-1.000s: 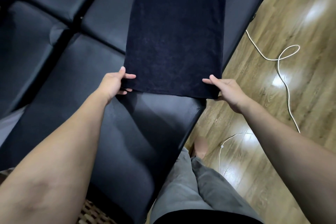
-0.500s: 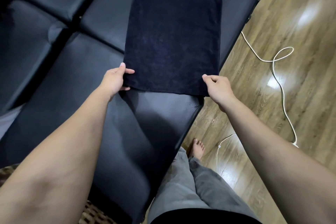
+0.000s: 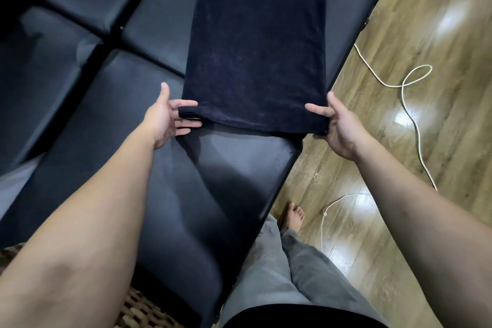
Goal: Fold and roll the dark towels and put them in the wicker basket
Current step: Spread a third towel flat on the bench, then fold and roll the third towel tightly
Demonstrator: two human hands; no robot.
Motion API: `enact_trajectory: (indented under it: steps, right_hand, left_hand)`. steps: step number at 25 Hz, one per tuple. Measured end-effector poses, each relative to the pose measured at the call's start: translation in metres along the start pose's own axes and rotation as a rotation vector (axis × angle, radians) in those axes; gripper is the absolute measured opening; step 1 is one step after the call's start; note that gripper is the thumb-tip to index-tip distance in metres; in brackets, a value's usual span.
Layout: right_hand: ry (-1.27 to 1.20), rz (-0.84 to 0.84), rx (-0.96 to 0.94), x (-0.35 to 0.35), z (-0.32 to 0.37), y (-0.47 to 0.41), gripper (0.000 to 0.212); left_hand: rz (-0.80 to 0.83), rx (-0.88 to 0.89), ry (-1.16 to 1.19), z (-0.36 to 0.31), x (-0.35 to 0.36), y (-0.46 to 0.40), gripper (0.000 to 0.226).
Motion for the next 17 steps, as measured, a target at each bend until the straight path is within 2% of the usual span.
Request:
enact_trajectory:
  steps: [3, 7, 13, 17]
  right_hand:
    - [-0.118, 0.056, 0.058, 0.0, -0.001, 0.001, 0.075]
    - [-0.21, 0.064, 0.092, 0.0, 0.001, -0.001, 0.074]
    - [-0.336, 0.057, 0.201, 0.002, 0.016, -0.01, 0.064]
    - [-0.461, 0.051, 0.214, 0.009, 0.029, -0.025, 0.071]
  left_hand:
    - [0.074, -0.041, 0.029, -0.001, 0.005, 0.002, 0.101]
    - [0.102, -0.055, 0.181, -0.004, 0.004, 0.001, 0.106]
    - [0.189, -0.142, 0.305, -0.013, 0.003, -0.01, 0.088]
    - [0.204, -0.188, 0.443, -0.022, 0.0, -0.022, 0.08]
Point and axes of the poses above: each hand's wrist, its own y-axis away from the middle knuckle, its own x-axis out of the palm, z = x × y, the point moved 10 cm from there along -y, towards the middle knuckle, and after that the axes turned 7 degrees about -y, right-handed, at the moved point
